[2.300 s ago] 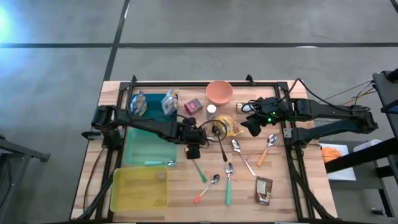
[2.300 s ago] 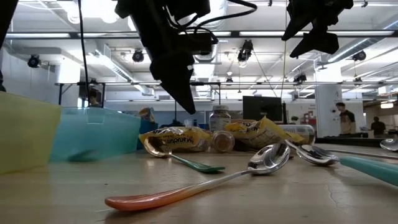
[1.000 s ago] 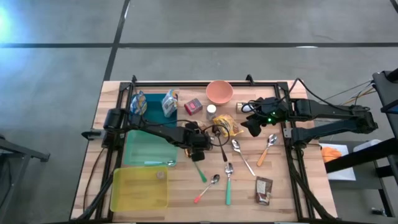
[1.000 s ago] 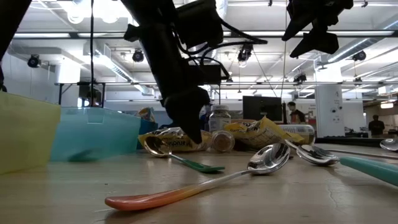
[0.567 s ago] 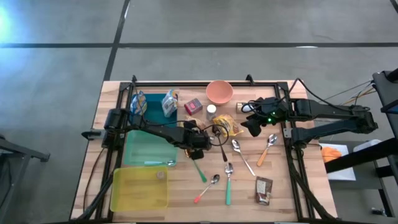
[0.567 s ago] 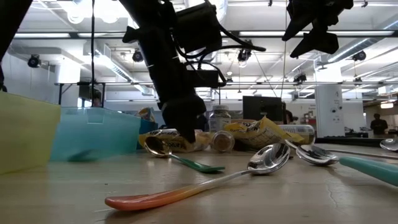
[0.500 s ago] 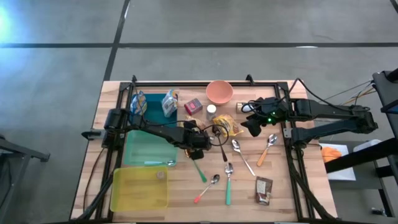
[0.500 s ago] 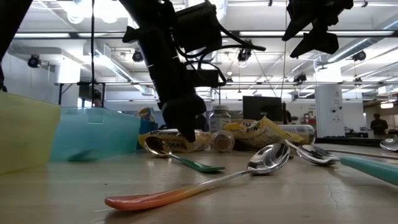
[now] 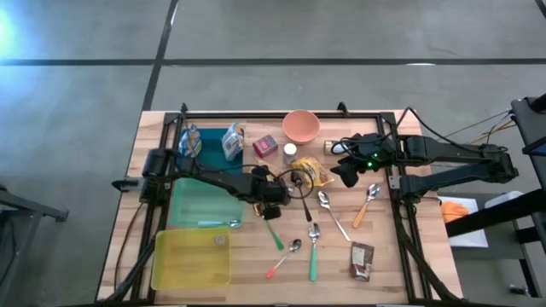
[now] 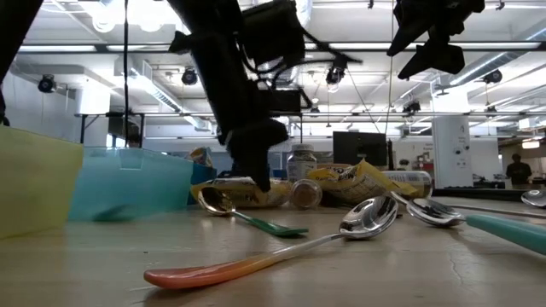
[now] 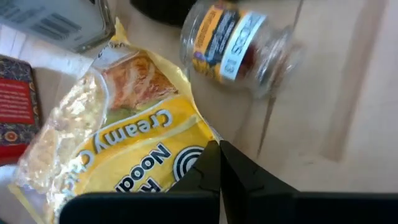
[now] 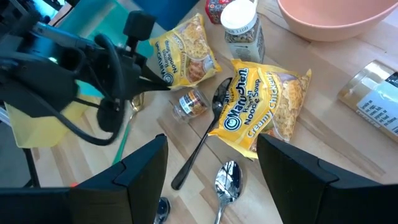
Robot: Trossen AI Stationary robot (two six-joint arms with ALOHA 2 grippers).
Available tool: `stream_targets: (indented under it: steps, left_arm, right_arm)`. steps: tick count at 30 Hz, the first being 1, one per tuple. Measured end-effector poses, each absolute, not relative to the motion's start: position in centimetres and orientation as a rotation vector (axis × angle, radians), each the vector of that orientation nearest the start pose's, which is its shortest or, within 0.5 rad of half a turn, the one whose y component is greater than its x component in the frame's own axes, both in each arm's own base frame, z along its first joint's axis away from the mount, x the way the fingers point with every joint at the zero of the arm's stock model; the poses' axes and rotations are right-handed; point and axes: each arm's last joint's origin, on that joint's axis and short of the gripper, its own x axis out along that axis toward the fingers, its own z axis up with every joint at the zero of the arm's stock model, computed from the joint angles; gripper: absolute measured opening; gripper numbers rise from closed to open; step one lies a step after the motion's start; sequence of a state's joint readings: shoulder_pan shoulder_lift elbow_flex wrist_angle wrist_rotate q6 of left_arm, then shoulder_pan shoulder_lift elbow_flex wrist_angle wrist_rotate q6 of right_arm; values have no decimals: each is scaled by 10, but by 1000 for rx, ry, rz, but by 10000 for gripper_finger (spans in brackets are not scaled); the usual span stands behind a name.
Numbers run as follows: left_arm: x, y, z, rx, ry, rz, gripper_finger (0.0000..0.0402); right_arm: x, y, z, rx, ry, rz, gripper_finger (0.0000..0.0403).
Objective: Pick & Place Food Item
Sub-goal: Put the left yellow noodles packet into the blue bin
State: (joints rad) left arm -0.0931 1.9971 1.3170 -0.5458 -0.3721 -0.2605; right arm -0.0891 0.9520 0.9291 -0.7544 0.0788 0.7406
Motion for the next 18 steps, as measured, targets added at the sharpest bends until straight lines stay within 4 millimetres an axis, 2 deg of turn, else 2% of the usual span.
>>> stream_targets:
  steps: [9, 18]
  left_arm:
    - [381, -26, 210, -2, 988, 391, 1]
    - [364, -23, 255, -62, 858, 439, 0]
  right_arm:
    - [181, -18, 305, 704, 686, -441, 241]
    - [181, -18, 305, 697, 688, -439, 241]
